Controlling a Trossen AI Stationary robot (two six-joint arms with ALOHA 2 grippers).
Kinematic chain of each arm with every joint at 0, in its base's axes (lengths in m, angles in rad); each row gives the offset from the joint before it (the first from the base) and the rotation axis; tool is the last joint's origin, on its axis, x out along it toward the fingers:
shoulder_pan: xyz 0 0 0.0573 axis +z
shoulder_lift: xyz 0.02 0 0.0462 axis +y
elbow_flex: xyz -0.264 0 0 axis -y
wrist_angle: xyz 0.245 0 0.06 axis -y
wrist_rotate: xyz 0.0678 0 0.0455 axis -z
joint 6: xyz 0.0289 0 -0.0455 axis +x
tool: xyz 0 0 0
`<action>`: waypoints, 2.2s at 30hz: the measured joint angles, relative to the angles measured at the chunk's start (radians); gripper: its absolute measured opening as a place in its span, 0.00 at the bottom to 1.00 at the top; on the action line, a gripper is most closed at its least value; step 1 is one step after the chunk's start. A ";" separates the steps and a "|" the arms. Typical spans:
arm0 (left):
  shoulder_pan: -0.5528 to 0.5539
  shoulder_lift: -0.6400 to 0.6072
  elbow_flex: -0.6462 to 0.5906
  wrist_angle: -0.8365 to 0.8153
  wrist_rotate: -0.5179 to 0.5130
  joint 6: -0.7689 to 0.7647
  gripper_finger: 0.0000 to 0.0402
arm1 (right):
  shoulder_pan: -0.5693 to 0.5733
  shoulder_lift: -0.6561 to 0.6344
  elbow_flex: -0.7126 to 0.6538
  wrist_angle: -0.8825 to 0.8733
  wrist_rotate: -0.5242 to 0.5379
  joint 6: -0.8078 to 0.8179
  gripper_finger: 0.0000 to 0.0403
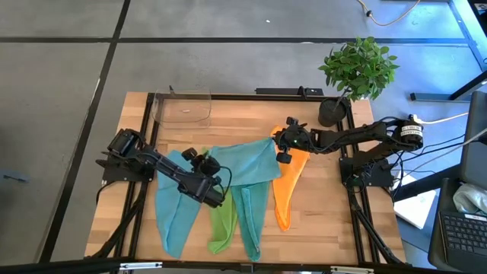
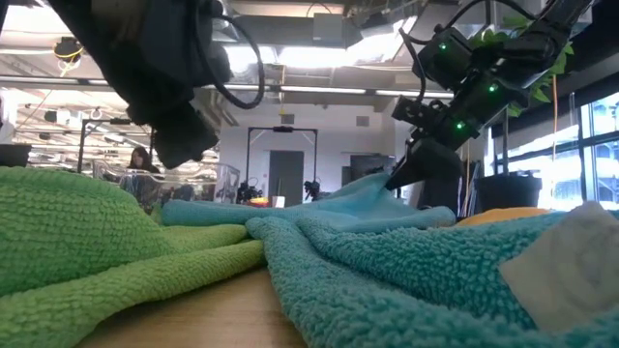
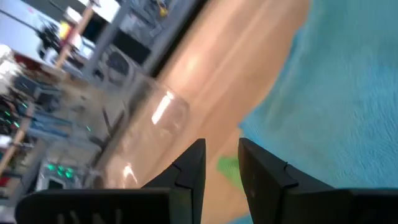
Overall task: Fold microfiber towels
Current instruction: Fold the light blue microfiber cloth
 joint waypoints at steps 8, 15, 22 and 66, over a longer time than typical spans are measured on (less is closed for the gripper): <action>0.099 -0.065 0.000 0.013 -0.034 0.225 0.22 | 0.000 0.000 0.000 -0.017 -0.075 0.023 0.19; 0.242 -0.267 -0.001 0.293 0.279 0.700 0.22 | 0.000 0.000 0.000 -0.025 -0.229 0.078 0.19; 0.498 -0.356 0.000 0.519 0.755 1.033 0.22 | 0.001 0.000 0.000 -0.007 -0.269 0.048 0.19; 0.849 -0.019 0.000 0.415 1.231 1.439 0.22 | 0.001 0.000 -0.007 0.016 -0.272 -0.001 0.19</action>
